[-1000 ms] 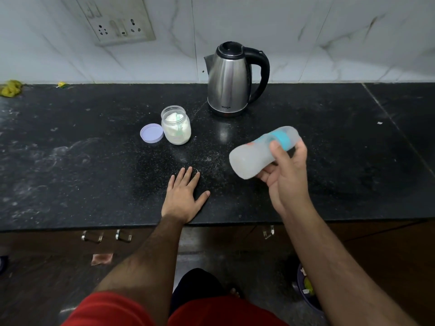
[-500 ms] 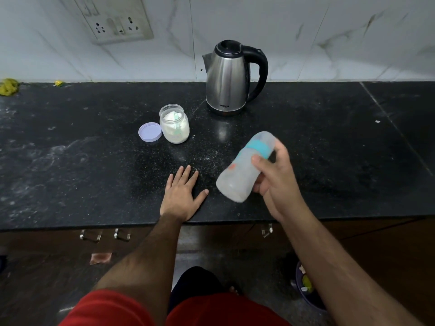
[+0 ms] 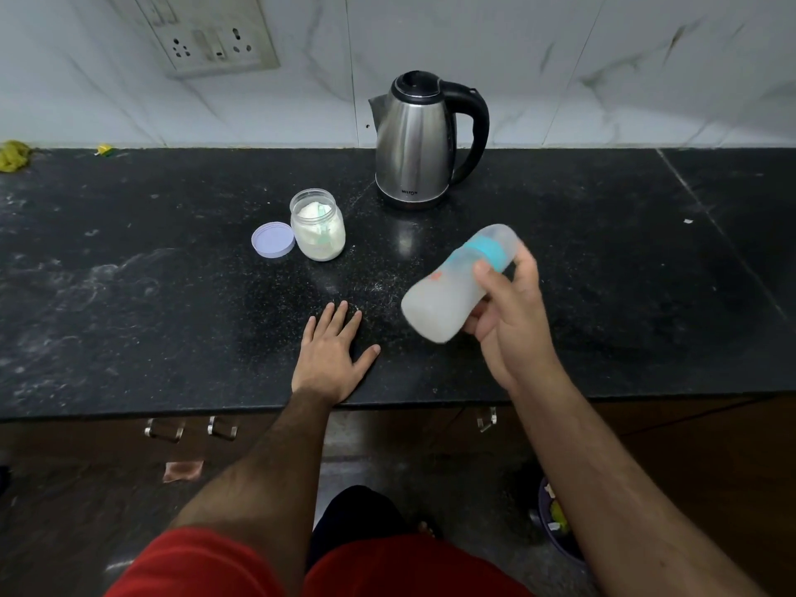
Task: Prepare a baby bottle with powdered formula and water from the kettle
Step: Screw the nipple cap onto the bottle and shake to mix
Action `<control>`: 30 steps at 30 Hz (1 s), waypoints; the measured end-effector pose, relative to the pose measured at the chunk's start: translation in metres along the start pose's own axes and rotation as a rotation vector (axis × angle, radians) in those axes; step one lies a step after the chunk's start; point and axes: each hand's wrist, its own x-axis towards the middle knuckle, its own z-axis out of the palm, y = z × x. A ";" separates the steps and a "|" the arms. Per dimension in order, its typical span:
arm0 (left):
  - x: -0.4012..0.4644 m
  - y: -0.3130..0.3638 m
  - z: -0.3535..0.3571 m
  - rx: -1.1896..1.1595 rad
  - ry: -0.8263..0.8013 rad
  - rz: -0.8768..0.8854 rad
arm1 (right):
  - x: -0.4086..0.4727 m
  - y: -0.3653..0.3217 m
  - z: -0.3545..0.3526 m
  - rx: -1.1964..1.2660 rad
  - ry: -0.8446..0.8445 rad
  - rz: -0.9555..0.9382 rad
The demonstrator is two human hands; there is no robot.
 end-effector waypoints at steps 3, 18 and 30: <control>0.000 0.000 0.000 0.004 -0.003 0.000 | 0.000 0.003 -0.001 0.001 0.021 -0.003; 0.000 -0.001 0.001 0.001 -0.004 0.000 | -0.009 0.000 0.001 -0.126 -0.101 0.011; 0.000 -0.001 0.001 0.002 -0.012 0.001 | -0.006 0.001 0.001 -0.091 0.000 -0.041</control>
